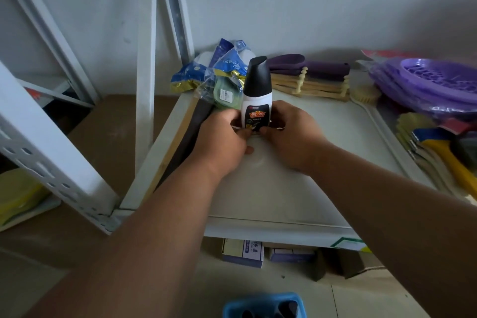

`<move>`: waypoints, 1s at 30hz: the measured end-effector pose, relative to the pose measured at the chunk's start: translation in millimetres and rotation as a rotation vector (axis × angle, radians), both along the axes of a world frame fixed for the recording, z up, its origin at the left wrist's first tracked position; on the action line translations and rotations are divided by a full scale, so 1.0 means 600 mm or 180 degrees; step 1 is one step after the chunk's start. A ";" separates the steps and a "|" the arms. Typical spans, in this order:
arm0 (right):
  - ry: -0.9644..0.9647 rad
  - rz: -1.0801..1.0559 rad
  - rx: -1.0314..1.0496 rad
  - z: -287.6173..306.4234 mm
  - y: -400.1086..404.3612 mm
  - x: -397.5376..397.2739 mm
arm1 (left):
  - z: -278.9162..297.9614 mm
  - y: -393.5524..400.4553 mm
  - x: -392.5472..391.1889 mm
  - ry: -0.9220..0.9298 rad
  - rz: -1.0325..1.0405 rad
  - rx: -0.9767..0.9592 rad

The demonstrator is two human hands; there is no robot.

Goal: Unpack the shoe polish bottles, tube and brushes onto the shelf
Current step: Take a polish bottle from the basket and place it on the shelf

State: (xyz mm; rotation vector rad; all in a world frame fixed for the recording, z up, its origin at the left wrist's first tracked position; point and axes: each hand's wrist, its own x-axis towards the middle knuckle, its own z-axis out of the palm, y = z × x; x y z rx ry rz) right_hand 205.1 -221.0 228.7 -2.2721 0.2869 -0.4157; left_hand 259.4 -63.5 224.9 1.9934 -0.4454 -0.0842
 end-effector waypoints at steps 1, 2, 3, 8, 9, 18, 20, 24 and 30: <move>0.0005 -0.0004 0.0009 0.000 -0.001 0.001 | 0.002 0.001 -0.001 0.0008 0.0006 0.0001; 0.0018 0.0001 0.0024 0.000 -0.001 0.001 | 0.003 0.002 -0.002 0.0011 0.0007 0.0008; 0.0029 0.0008 0.0041 0.000 -0.002 0.001 | 0.005 0.002 -0.003 0.0011 0.0007 0.0011; 0.0020 0.0003 0.0141 0.001 0.000 -0.003 | 0.007 0.001 -0.009 -0.0045 0.0118 -0.0001; 0.0043 -0.0021 0.0190 0.002 0.001 -0.008 | 0.009 0.002 -0.015 -0.0127 0.0138 0.0047; 0.0261 -0.0354 0.0605 0.011 0.028 -0.170 | 0.011 0.087 -0.165 -0.0327 0.0389 0.0516; 0.0273 -0.0317 0.0601 0.018 0.041 -0.217 | 0.005 0.112 -0.222 -0.0458 0.0294 0.0316; 0.0264 -0.0207 0.0154 0.013 0.072 -0.306 | -0.026 0.148 -0.324 -0.0715 0.0054 0.0128; -0.0003 -0.0089 -0.0407 -0.062 0.112 -0.426 | -0.119 0.176 -0.404 -0.0155 -0.0589 0.0758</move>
